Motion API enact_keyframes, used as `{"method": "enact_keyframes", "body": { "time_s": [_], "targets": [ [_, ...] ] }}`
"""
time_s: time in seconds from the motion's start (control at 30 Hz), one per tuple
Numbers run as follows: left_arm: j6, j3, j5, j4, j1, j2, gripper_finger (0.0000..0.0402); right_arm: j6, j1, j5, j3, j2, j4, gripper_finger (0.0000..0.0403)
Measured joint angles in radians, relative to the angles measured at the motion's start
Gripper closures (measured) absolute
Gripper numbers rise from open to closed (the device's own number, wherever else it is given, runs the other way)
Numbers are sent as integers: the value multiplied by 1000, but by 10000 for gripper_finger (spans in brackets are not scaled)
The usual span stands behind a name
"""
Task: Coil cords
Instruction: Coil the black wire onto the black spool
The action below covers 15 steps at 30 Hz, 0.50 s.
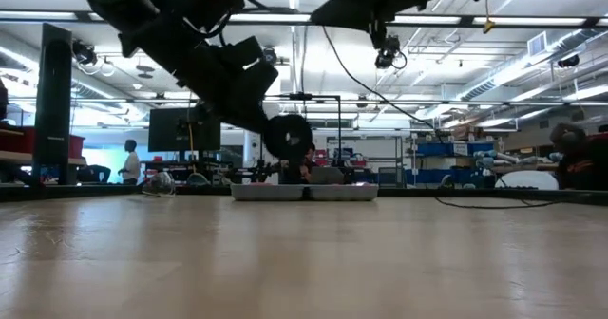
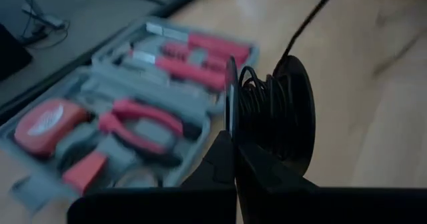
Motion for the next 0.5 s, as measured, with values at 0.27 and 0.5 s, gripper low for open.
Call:
{"method": "enact_keyframes", "body": {
  "time_s": [0.27,0.5],
  "targets": [
    [-14,0,22,159,13,0,402,-59,38,26,1,124,118,403],
    [-15,-1,46,220,13,-14,401,-17,51,56,-1,174,61,403]
  ]
}}
